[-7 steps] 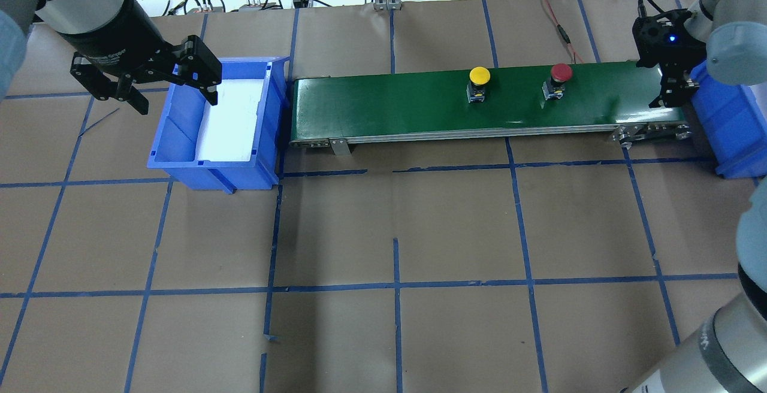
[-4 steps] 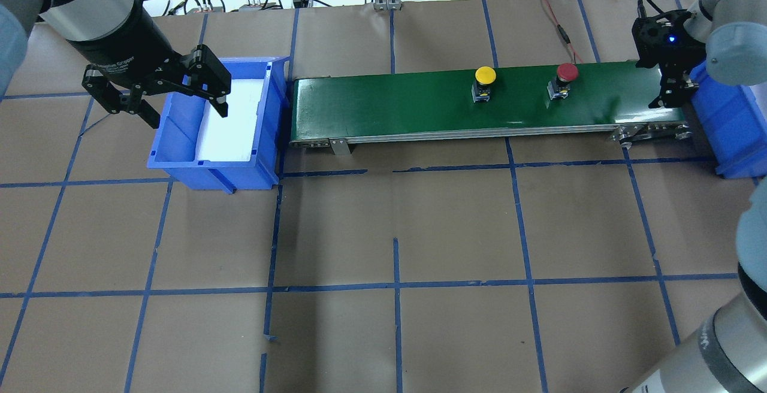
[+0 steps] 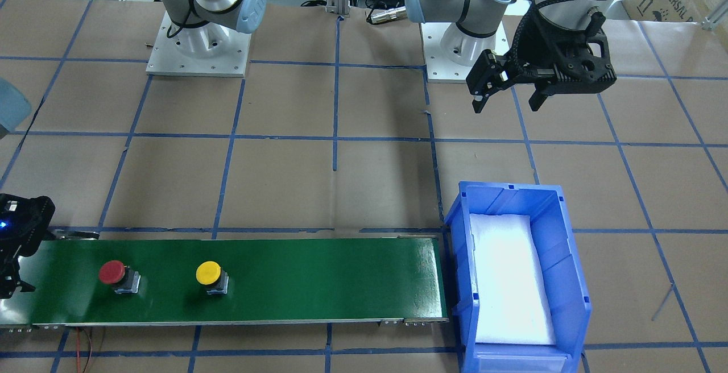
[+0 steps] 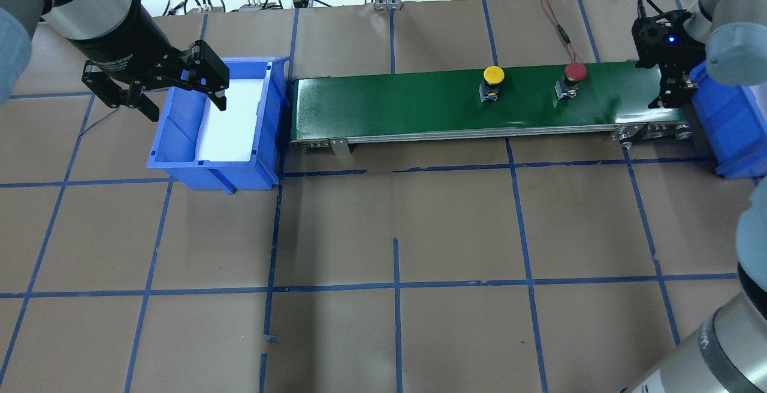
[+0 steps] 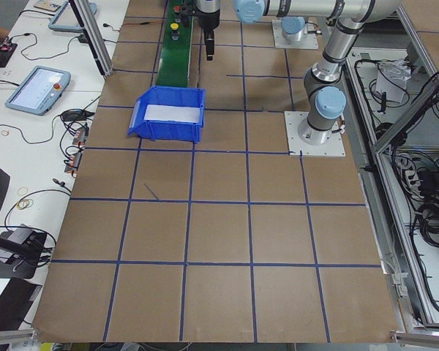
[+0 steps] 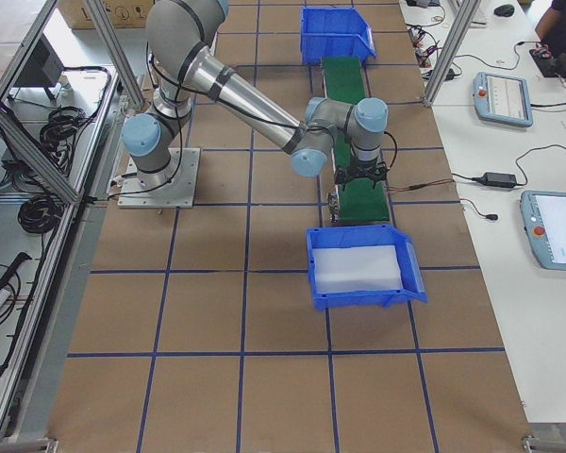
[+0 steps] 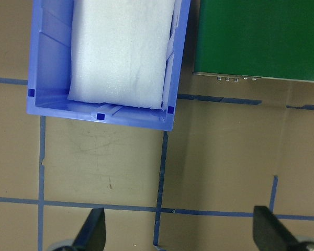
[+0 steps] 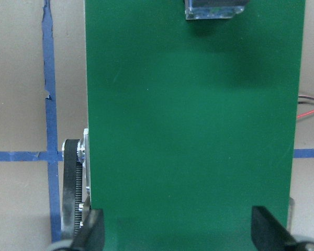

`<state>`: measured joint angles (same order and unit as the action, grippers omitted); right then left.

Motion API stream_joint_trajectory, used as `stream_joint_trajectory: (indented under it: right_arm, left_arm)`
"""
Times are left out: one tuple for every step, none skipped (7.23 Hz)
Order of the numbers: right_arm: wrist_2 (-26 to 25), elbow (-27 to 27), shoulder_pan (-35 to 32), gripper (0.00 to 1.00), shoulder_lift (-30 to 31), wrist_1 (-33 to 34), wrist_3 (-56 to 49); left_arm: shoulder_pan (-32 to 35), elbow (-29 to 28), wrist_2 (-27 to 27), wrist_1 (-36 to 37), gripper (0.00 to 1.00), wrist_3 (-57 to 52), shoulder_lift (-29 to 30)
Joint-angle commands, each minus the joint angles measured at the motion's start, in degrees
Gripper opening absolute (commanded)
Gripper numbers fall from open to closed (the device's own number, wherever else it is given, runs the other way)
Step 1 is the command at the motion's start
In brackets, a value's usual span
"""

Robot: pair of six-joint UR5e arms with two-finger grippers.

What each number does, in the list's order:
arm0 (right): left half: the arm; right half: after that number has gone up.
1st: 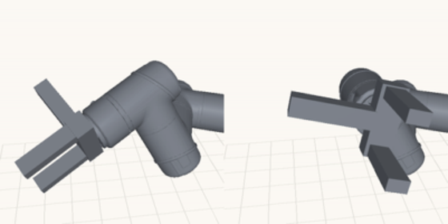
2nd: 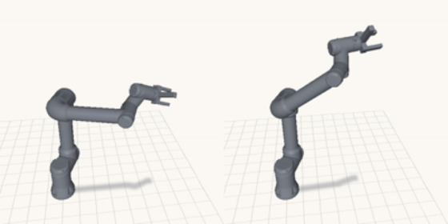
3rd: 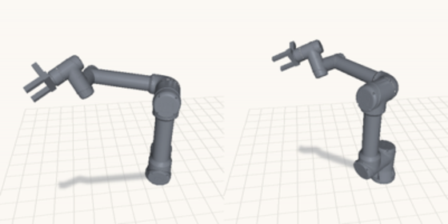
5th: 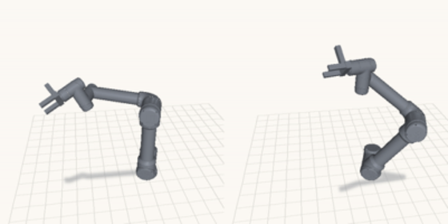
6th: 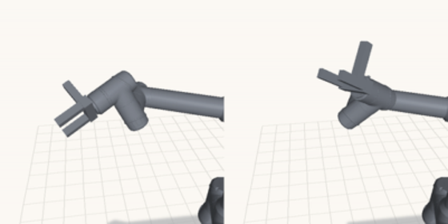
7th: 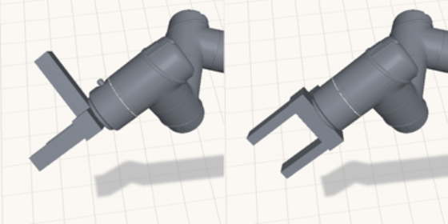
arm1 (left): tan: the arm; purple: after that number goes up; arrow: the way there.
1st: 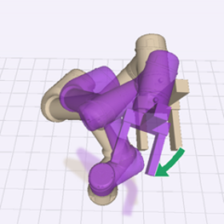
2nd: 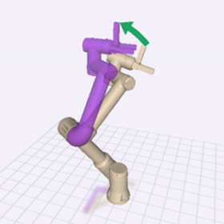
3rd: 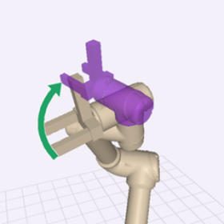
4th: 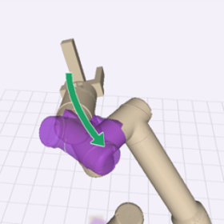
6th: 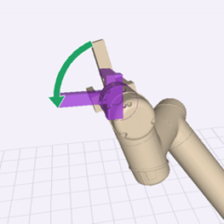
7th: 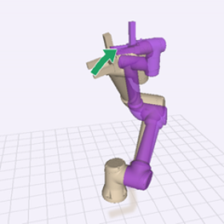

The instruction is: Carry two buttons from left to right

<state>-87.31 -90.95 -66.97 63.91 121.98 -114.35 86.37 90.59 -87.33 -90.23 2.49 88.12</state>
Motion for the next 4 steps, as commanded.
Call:
stream_joint_trajectory:
  right_arm:
    - [0.0,0.1,0.0,0.97,0.0,0.2,-0.1]
    - [0.0,0.0,0.0,0.97,0.0,0.2,-0.1]
    - [0.0,0.0,0.0,0.97,-0.1,0.2,-0.1]
    - [-0.1,0.1,0.0,0.97,-0.1,0.1,0.0]
  left_arm:
    - [-1.0,0.9,0.1,0.8,1.00,0.1,0.8]
    - [-1.0,1.2,0.0,0.8,1.00,0.0,1.3]
    - [-1.0,1.0,0.0,1.4,1.00,-0.1,1.6]
    - [-0.7,0.8,0.1,1.7,1.00,-0.1,1.4]
